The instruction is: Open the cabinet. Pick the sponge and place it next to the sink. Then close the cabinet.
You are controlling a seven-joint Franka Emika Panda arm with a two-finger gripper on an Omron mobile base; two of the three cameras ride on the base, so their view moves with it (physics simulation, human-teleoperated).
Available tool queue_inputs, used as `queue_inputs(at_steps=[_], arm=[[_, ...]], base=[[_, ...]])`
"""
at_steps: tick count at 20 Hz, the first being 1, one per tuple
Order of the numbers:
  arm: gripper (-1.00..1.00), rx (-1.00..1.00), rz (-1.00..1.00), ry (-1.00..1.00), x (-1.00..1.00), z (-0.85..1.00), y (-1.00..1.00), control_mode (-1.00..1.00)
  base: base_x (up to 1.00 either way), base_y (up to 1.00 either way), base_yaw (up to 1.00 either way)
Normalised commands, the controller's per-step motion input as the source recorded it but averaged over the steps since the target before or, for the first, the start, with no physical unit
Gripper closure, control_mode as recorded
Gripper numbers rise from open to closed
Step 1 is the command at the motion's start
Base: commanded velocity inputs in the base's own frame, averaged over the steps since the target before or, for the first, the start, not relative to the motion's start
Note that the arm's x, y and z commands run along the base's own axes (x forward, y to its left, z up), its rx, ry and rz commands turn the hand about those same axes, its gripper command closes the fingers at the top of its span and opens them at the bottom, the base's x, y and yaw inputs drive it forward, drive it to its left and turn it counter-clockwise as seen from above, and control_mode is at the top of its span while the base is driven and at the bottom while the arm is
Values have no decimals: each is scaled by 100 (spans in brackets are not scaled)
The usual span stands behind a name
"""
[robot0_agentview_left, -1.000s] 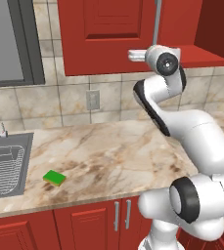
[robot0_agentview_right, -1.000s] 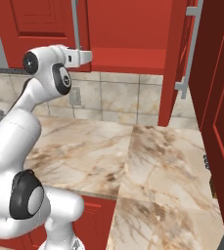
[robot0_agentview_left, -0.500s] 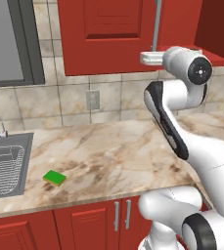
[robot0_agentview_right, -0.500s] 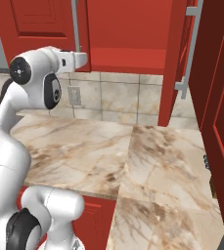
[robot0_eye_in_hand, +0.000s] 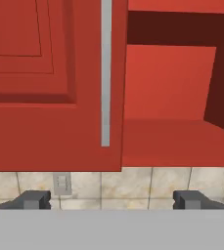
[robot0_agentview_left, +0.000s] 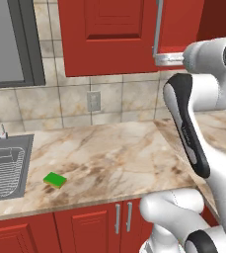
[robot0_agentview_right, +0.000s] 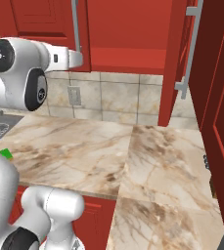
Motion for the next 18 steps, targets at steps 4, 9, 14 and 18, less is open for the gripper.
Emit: queue_inputs(at_steps=[4, 9, 14, 18], arm=[[-100, 1, 0, 18, -90, 0, -4, -100], [-100, 7, 0, 2, -100, 0, -7, -100], [-100, 12, 0, -17, -100, 0, -18, -100], [-100, 12, 0, -21, -100, 1, -13, -100]], base=[[0, 0, 0], [0, 0, 0], [0, 0, 0], [0, 0, 0]])
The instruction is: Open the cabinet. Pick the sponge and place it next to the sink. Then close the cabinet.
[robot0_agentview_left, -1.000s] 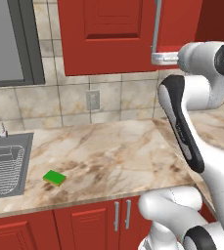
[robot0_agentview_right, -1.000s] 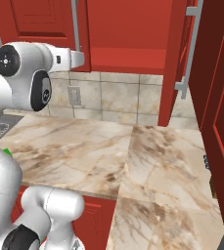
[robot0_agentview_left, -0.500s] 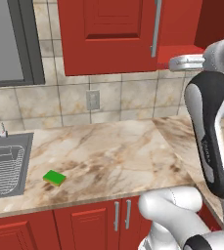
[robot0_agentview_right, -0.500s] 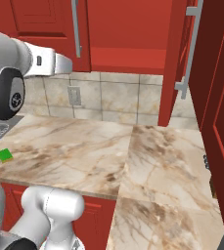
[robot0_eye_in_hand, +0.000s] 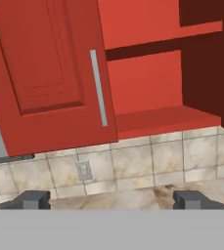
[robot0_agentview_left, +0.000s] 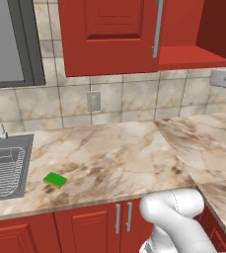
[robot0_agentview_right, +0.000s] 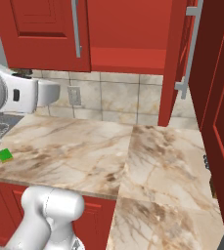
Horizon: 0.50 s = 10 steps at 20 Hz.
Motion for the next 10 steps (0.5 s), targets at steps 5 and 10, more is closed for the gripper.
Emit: queue_inputs(at_steps=[5, 10], arm=[[-100, 2, -1, -15, -99, 18, -22, -100], [-100, -3, -5, -3, -56, 4, -7, -100]], base=[[0, 0, 0], [0, 0, 0]])
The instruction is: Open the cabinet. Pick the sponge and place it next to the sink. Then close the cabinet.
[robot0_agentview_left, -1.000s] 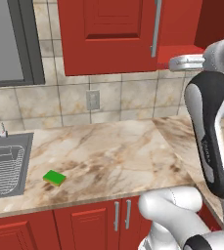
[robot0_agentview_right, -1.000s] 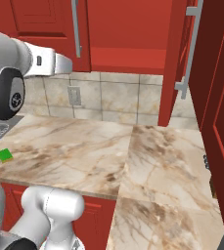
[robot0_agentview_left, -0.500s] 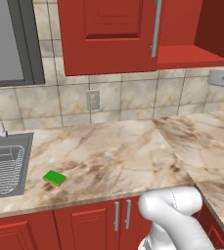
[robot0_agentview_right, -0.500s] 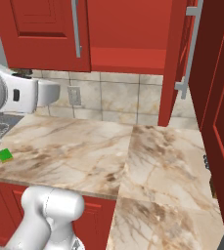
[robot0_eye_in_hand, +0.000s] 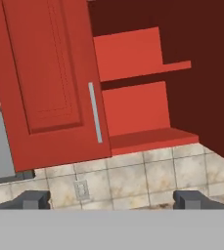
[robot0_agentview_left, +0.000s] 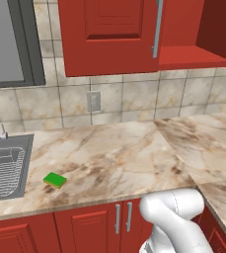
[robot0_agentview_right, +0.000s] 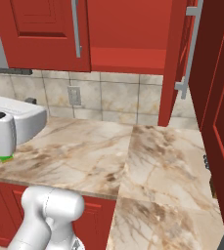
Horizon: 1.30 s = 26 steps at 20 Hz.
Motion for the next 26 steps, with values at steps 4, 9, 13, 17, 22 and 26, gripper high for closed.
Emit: queue_inputs(at_steps=[4, 9, 13, 17, 22, 26], arm=[[-100, -10, -8, -5, -5, 0, -4, -100], [-100, -1, -18, -27, -22, 0, -28, -100], [-100, 0, -20, -25, -48, 0, -20, -100], [-100, 0, -23, -16, -22, 0, -24, -100], [-100, 2, -18, -8, 0, 0, -49, -100], [-100, 3, -7, 0, 0, 0, -63, -100]], base=[[0, 0, 0], [0, 0, 0], [0, 0, 0], [0, 0, 0], [0, 0, 0], [0, 0, 0]])
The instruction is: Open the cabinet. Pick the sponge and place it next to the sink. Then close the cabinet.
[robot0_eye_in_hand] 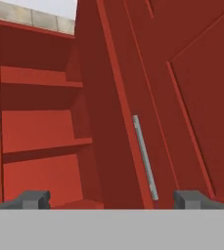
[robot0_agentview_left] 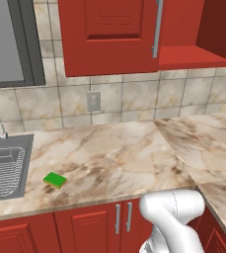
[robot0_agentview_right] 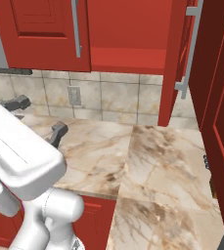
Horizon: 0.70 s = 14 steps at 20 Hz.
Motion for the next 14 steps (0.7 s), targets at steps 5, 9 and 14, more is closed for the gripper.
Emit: queue_inputs(at_steps=[5, 9, 14], arm=[[-100, 1, -1, 0, 0, -5, -42, -100], [-100, 0, 14, 4, 22, -6, -15, -100], [-100, 0, 10, 7, 40, -14, -30, -100]], base=[[0, 0, 0], [0, 0, 0], [0, 0, 0]])
